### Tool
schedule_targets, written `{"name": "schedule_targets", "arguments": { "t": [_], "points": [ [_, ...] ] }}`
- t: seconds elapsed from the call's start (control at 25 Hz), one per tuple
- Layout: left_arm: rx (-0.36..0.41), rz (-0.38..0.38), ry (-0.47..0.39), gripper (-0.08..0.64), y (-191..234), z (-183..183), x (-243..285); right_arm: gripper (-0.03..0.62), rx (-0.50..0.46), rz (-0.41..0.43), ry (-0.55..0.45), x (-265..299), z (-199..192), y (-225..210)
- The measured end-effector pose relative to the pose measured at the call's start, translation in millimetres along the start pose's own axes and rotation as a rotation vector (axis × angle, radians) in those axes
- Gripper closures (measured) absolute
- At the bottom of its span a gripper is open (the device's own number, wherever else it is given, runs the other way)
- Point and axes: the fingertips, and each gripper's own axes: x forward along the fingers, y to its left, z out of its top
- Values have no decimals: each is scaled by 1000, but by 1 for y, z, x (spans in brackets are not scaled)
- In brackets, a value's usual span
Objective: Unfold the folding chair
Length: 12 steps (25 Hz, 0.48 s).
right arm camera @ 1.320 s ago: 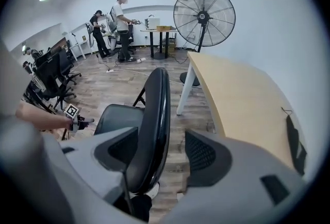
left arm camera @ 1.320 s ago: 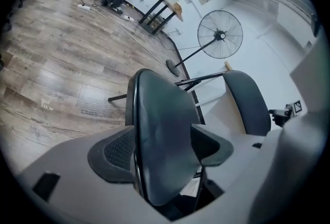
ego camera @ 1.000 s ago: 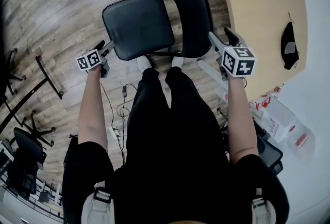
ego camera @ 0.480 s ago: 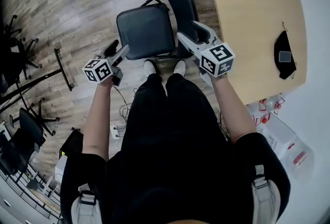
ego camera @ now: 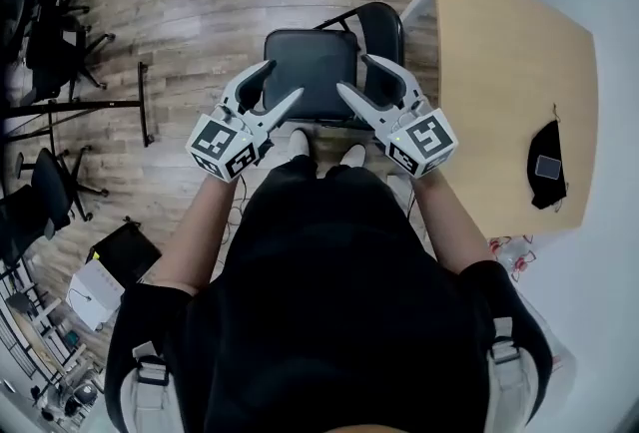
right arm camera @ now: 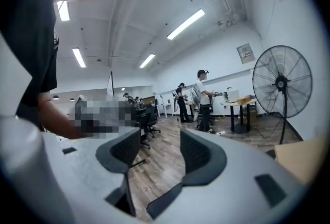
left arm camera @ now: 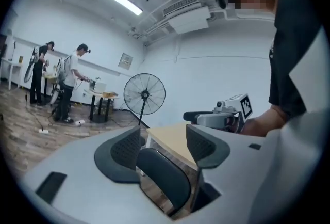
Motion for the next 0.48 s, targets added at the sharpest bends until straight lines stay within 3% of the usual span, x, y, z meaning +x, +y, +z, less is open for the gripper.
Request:
{"name": "schedule_targets", "arguments": {
  "t": [0.16, 0.48],
  "points": [
    [99, 11, -52, 317, -28, 27, -16, 356, -39, 60, -58, -9, 24, 26],
    [132, 26, -89, 359, -47, 38, -31, 419, -74, 90, -119, -18, 41, 51]
  ]
}}
